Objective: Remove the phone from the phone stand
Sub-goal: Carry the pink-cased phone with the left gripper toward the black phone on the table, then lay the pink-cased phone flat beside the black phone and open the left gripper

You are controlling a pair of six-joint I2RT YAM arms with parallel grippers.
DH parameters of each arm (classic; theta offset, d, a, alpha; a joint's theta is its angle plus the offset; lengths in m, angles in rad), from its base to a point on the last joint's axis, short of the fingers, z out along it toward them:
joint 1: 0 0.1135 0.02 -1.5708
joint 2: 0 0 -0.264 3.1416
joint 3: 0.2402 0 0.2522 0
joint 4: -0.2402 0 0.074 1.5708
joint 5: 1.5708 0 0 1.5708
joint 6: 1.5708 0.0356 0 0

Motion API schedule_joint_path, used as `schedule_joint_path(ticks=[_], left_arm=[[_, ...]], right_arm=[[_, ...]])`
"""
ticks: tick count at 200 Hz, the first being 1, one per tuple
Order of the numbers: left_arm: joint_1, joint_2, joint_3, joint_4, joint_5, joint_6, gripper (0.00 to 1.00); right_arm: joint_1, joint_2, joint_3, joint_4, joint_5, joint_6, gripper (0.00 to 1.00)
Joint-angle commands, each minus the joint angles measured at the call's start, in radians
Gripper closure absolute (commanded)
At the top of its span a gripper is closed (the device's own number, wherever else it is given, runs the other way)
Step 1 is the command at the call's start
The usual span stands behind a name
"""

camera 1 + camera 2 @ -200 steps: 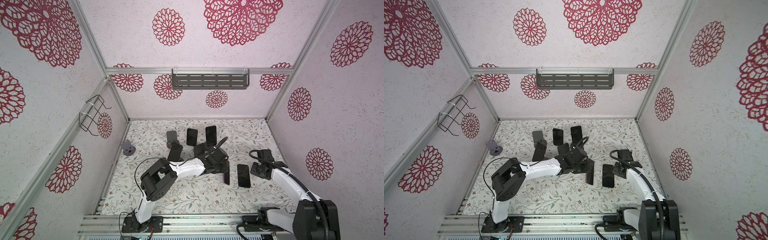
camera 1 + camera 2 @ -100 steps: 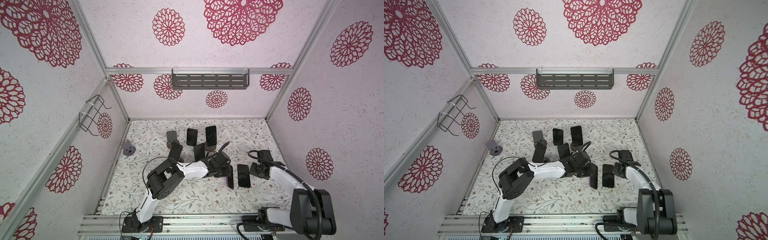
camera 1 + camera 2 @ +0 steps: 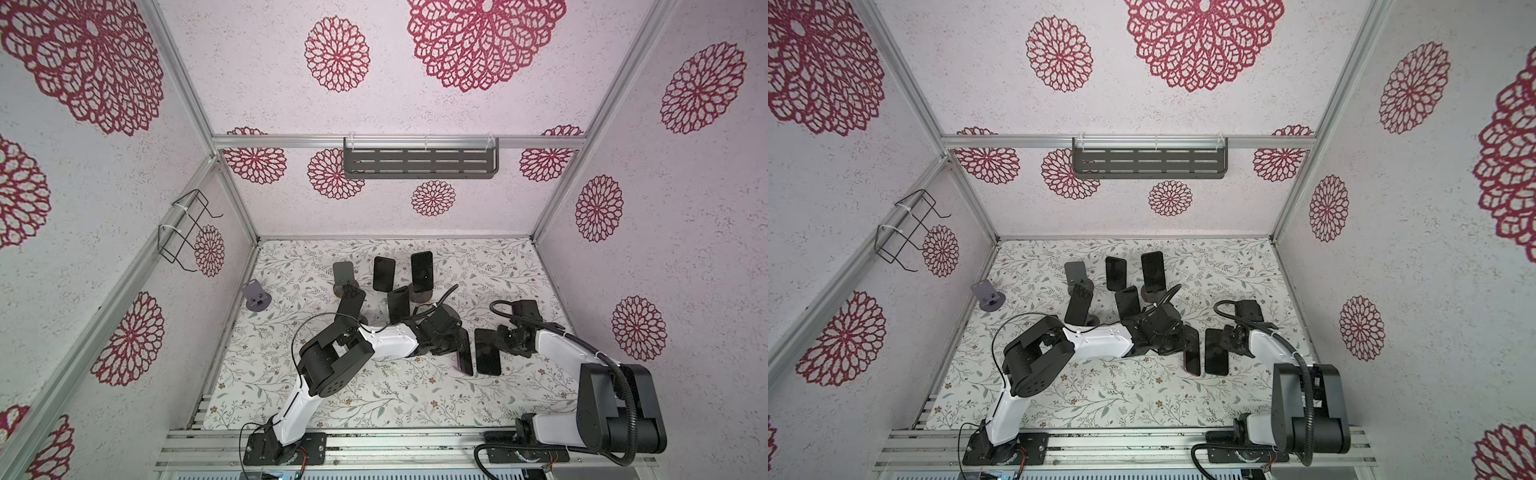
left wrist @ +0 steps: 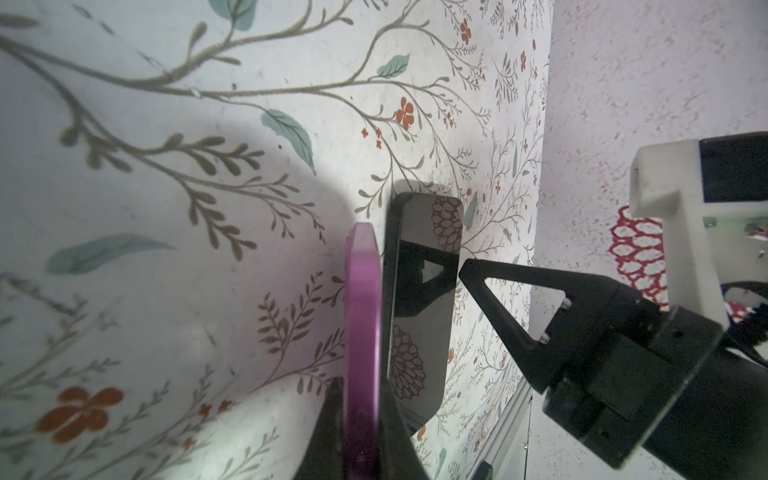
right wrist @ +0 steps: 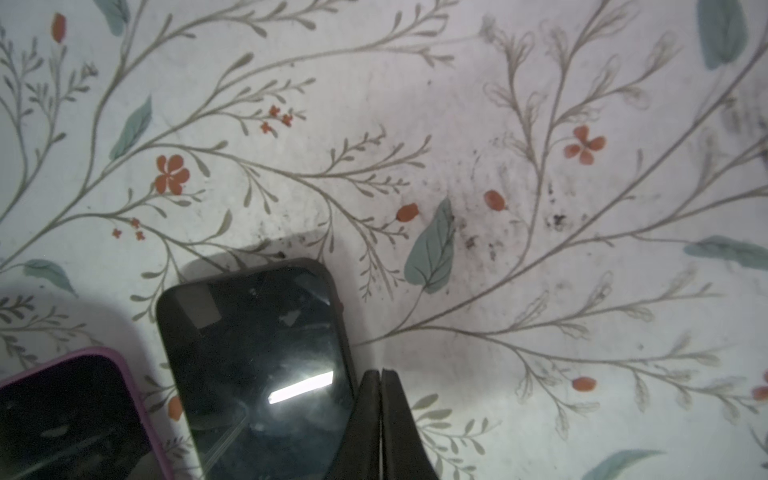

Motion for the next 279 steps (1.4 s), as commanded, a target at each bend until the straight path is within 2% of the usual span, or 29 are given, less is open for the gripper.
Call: schedule_joint_path(ticks=[1, 72, 85, 118, 133, 156, 202, 238, 279], left_arm=[[-0.005, 0.033, -0.013, 0.035, -0.052, -0.011, 1.00], [-0.009, 0.051, -0.045, 0.083, -0.084, -0.037, 1.00], [-0.009, 0.056, -0.050, 0.091, -0.084, -0.044, 0.95], [-0.008, 0.057, -0.060, 0.094, -0.085, -0.050, 0.93], [-0.008, 0.064, -0.059, 0.092, -0.074, -0.052, 0.86], [-0.008, 0.056, -0.078, 0.090, -0.070, -0.059, 0.69], [-0.006, 0.052, -0.102, 0.066, -0.058, -0.073, 0.54], [-0.006, 0.028, -0.094, -0.005, -0.069, -0.039, 0.27], [-0.009, -0.013, -0.083, -0.075, -0.122, 0.009, 0.17]], right_arm=[[0.000, 0.007, 0.002, 0.013, -0.032, -0.024, 0.92], [0.001, 0.007, 0.006, 0.024, -0.076, -0.030, 0.91], [0.002, 0.019, 0.004, 0.026, -0.087, -0.036, 0.90], [0.002, 0.022, -0.006, 0.042, -0.102, -0.029, 0.89], [0.003, 0.020, -0.007, 0.045, -0.108, -0.021, 0.89], [0.004, 0.020, -0.005, 0.042, -0.099, -0.019, 0.88], [0.004, 0.000, -0.024, 0.041, -0.090, -0.001, 0.87], [0.007, -0.013, -0.026, 0.026, -0.090, -0.001, 0.86], [0.007, -0.023, -0.032, 0.024, -0.104, 0.007, 0.82]])
